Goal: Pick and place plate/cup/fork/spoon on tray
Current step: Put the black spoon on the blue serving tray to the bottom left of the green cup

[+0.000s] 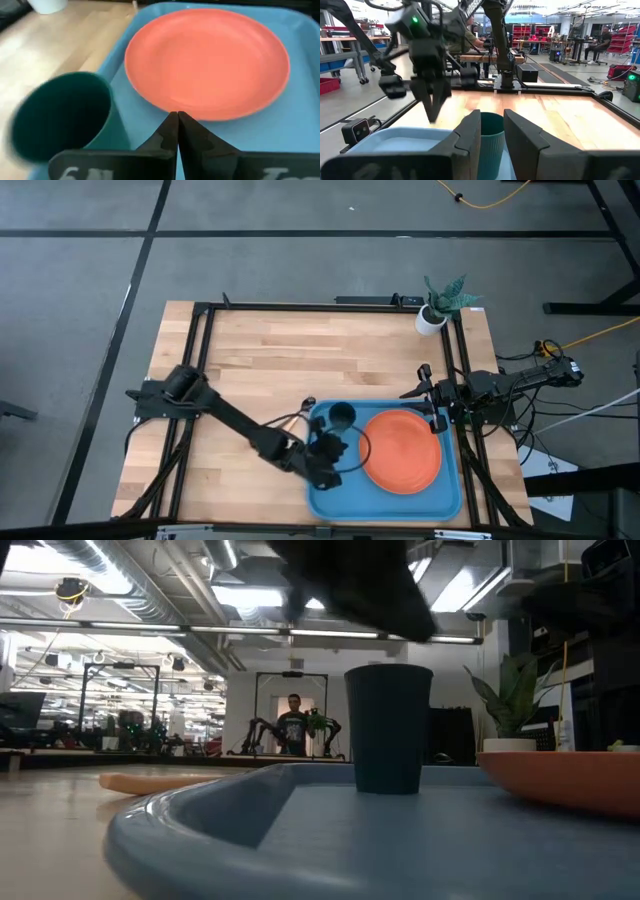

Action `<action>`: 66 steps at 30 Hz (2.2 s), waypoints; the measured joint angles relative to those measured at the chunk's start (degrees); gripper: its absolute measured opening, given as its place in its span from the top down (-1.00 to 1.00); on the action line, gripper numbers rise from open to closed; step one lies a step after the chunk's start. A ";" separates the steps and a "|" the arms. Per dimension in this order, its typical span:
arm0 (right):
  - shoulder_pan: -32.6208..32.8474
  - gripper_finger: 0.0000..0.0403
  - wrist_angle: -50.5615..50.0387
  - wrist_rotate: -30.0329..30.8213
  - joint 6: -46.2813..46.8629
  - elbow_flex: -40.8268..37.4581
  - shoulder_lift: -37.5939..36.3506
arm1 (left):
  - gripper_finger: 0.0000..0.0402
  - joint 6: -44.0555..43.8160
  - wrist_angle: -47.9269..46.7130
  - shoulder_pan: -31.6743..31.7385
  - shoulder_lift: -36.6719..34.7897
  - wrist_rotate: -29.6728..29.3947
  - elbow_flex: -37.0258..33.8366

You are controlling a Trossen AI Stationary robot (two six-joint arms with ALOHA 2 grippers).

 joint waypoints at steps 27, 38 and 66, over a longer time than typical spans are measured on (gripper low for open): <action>-0.02 0.55 0.00 0.02 0.05 0.00 0.00 | 1.00 -15.67 -20.30 -8.21 -10.69 -13.09 3.07; -0.02 0.55 0.00 0.02 0.00 0.00 -0.01 | 0.80 -15.46 -20.05 -5.69 -10.67 -11.21 3.04; 0.00 0.55 -0.02 0.00 0.05 0.00 -0.01 | 0.36 -43.76 -46.91 -2.61 -5.06 2.28 2.95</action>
